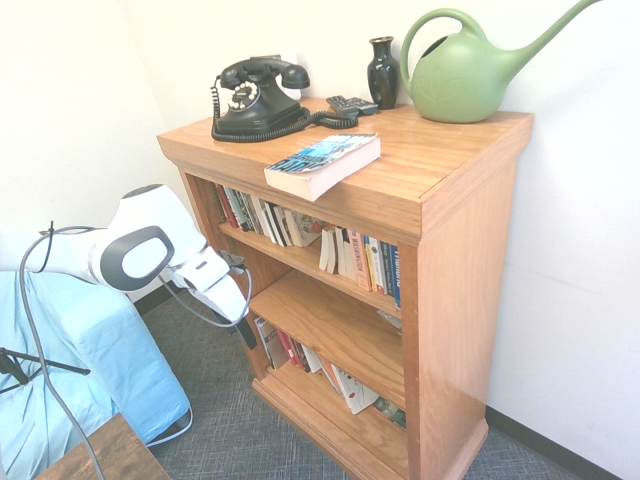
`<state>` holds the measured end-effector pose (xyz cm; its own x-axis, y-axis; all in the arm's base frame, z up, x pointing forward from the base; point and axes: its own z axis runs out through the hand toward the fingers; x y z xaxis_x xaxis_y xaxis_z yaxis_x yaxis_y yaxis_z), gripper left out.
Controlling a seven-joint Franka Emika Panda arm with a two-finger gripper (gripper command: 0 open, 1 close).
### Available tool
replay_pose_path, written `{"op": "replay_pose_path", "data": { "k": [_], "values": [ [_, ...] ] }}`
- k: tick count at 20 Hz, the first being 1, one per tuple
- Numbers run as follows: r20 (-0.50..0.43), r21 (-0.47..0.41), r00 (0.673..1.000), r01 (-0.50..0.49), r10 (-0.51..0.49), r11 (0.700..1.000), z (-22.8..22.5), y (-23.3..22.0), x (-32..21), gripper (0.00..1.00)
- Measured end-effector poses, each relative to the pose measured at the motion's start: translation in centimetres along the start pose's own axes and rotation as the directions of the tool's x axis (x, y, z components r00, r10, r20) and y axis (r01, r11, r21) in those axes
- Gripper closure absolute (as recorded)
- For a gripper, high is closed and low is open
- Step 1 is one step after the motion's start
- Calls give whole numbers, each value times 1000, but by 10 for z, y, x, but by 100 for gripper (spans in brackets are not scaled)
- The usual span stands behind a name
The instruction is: Shelf the books
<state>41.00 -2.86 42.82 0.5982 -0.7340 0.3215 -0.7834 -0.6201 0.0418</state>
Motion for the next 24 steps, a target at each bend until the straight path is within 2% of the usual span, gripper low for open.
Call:
{"op": "replay_pose_path", "data": {
  "k": [3,6,13,19,24],
  "values": [
    [-102,-33,995,-8,5,999,-26,23,17,0],
    [-232,-80,973,-25,5,996,-56,49,42,0],
    [-477,-226,875,-34,-80,974,-110,73,81,0],
    [-606,-376,773,-69,-189,924,-146,60,85,0],
    [-633,-495,722,-102,-279,863,-151,27,73,0]
  ]
}}
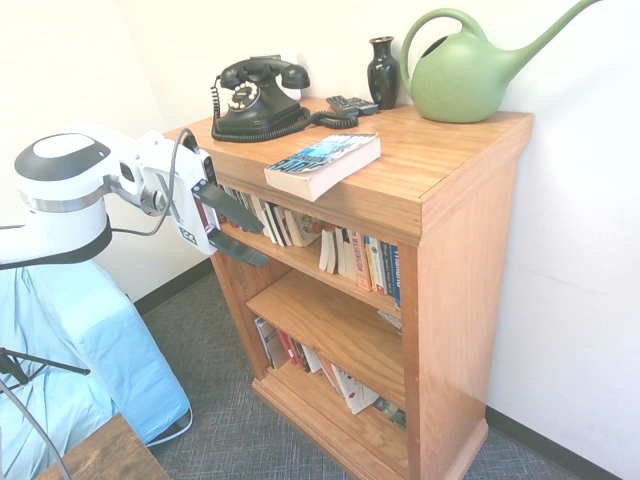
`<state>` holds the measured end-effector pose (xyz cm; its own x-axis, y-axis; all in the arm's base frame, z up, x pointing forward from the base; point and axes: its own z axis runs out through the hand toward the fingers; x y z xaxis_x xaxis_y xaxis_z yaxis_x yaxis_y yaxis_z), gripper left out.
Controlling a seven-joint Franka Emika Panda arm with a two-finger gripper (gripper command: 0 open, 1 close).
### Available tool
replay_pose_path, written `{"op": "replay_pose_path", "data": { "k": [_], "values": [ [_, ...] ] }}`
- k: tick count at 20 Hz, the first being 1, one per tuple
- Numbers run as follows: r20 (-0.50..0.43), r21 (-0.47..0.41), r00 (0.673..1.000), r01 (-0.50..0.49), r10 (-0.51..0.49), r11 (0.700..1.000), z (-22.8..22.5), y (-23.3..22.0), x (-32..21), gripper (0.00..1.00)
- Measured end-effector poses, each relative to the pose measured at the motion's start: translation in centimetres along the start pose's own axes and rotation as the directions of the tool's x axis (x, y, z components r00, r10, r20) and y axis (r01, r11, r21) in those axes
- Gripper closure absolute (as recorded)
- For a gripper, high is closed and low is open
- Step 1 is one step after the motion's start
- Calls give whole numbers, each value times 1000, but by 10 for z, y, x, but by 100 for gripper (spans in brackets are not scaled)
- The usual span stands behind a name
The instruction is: Shelf the books
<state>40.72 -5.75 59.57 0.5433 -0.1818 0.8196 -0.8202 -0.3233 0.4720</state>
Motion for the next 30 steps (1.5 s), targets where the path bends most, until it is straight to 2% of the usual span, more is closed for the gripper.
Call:
{"op": "replay_pose_path", "data": {
  "k": [4,11,21,30],
  "values": [
    [-44,-68,999,19,-22,998,-12,-22,3,0],
    [-90,-122,996,9,-20,993,-20,-57,25,0],
    [-102,-140,995,-26,12,990,-17,-65,52,0],
    [-99,-156,995,-36,21,987,0,-91,66,0]
  ]
}}
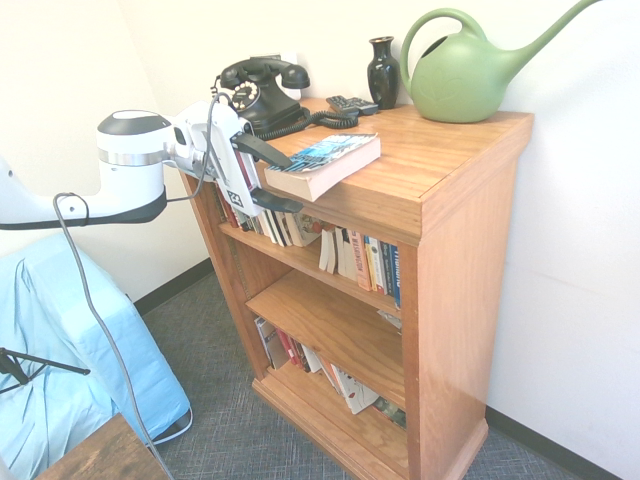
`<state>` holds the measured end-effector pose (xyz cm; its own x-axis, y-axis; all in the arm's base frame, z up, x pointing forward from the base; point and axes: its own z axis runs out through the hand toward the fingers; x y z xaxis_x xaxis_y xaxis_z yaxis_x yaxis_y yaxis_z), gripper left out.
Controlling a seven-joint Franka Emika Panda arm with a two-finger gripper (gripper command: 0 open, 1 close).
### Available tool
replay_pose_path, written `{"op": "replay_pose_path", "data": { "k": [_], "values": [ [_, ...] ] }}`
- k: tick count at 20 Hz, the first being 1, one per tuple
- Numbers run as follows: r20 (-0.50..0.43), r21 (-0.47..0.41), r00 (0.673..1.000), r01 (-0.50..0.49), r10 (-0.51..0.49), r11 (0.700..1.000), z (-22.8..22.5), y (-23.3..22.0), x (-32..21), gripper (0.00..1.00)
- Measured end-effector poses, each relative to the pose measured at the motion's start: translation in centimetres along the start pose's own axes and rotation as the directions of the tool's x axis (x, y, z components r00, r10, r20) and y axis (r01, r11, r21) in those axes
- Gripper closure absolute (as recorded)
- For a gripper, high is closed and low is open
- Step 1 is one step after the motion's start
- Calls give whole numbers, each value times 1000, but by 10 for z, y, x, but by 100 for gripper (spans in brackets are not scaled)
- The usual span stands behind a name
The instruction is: Shelf the books
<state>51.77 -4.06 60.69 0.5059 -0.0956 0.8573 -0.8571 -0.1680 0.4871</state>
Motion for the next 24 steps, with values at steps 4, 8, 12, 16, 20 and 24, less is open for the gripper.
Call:
{"op": "replay_pose_path", "data": {
  "k": [4,8,12,16,20,24],
  "values": [
    [8,-9,1000,-6,6,1000,8,-7,6,0],
    [10,-13,1000,-6,7,1000,11,-12,8,0],
    [11,-12,1000,-7,7,1000,12,-18,11,100],
    [12,-11,1000,-7,7,1000,12,-19,12,100],
    [15,-27,1000,-9,9,1000,11,-17,12,100],
    [21,-40,1000,-9,9,999,10,-16,11,100]
  ]
}}
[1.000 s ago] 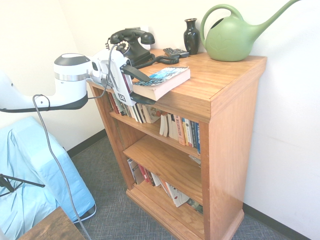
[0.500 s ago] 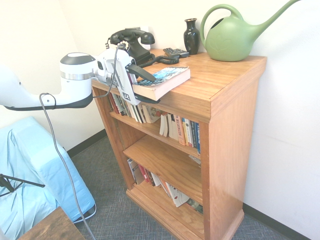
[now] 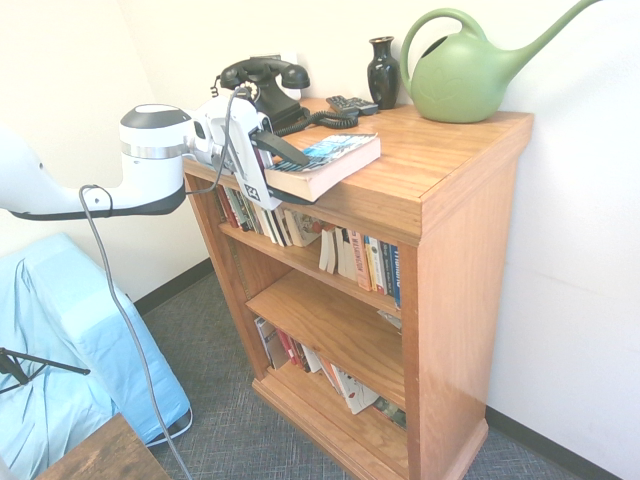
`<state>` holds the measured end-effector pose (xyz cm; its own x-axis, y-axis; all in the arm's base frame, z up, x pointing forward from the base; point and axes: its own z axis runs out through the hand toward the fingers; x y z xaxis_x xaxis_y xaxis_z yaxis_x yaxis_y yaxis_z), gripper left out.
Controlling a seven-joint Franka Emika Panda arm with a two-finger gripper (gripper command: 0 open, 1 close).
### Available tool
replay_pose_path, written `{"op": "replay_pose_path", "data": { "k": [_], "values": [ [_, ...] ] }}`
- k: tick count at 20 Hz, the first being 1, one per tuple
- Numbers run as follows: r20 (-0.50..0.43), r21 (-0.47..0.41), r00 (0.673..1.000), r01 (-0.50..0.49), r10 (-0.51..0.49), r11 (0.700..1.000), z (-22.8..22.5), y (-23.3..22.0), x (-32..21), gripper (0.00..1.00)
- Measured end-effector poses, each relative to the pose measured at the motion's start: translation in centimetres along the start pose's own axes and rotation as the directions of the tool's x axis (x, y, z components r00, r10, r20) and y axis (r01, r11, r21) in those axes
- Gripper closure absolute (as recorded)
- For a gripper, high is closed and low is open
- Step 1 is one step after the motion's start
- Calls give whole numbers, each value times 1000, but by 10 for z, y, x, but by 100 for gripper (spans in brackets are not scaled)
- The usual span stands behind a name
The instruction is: Shelf the books
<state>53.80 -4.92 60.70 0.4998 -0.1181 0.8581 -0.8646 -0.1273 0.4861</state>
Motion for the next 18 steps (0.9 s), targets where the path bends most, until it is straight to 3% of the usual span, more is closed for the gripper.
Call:
{"op": "replay_pose_path", "data": {
  "k": [18],
  "values": [
    [11,2,1000,9,-9,1000,4,-3,-10,100]
  ]
}}
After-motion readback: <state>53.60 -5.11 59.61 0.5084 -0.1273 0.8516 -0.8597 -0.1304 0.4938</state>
